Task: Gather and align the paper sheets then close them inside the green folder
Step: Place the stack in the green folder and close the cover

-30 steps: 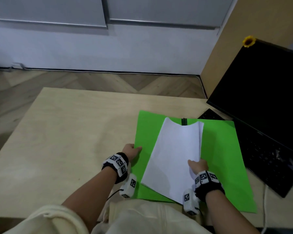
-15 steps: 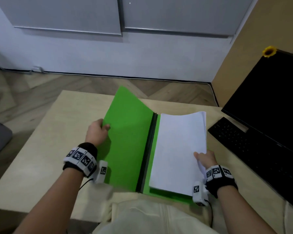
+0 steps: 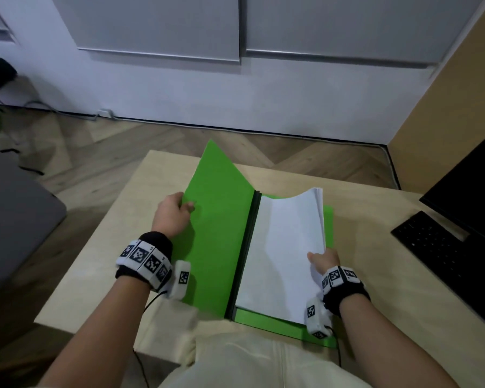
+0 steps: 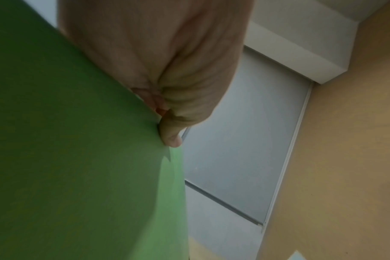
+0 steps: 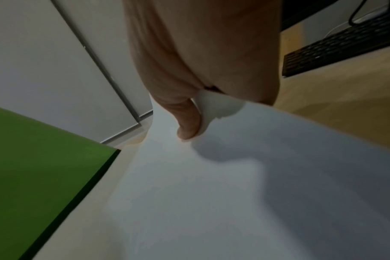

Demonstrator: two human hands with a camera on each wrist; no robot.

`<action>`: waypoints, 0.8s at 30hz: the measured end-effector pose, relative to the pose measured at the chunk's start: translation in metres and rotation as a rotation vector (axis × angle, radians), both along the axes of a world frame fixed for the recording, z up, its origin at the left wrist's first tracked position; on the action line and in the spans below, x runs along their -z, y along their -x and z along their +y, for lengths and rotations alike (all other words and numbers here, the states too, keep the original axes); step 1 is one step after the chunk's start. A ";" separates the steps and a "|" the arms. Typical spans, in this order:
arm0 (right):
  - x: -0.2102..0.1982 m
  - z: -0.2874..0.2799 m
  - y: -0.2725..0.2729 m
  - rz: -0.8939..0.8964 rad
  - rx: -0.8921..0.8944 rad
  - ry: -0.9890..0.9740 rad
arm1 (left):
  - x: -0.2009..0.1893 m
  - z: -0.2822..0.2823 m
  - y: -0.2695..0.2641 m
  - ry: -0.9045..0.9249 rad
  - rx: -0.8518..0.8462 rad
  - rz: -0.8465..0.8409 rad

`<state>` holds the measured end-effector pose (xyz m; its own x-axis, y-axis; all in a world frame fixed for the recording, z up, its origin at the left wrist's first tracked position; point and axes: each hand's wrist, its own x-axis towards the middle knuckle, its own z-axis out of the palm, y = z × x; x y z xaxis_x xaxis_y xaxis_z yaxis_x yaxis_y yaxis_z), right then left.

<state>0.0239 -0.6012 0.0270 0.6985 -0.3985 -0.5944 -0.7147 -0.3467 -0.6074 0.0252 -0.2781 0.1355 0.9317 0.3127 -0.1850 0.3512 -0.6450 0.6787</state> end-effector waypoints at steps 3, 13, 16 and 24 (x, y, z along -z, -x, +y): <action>0.009 0.002 -0.001 0.060 -0.069 0.047 | -0.004 0.005 -0.001 0.041 0.051 0.080; 0.009 -0.014 -0.003 0.180 -0.163 0.278 | -0.044 0.016 0.009 0.072 0.308 0.366; -0.007 -0.014 -0.011 0.116 -0.182 0.290 | -0.065 0.018 0.008 0.121 0.378 0.429; -0.101 0.039 -0.016 -0.253 -0.404 -0.279 | -0.071 -0.042 0.033 0.361 0.563 0.416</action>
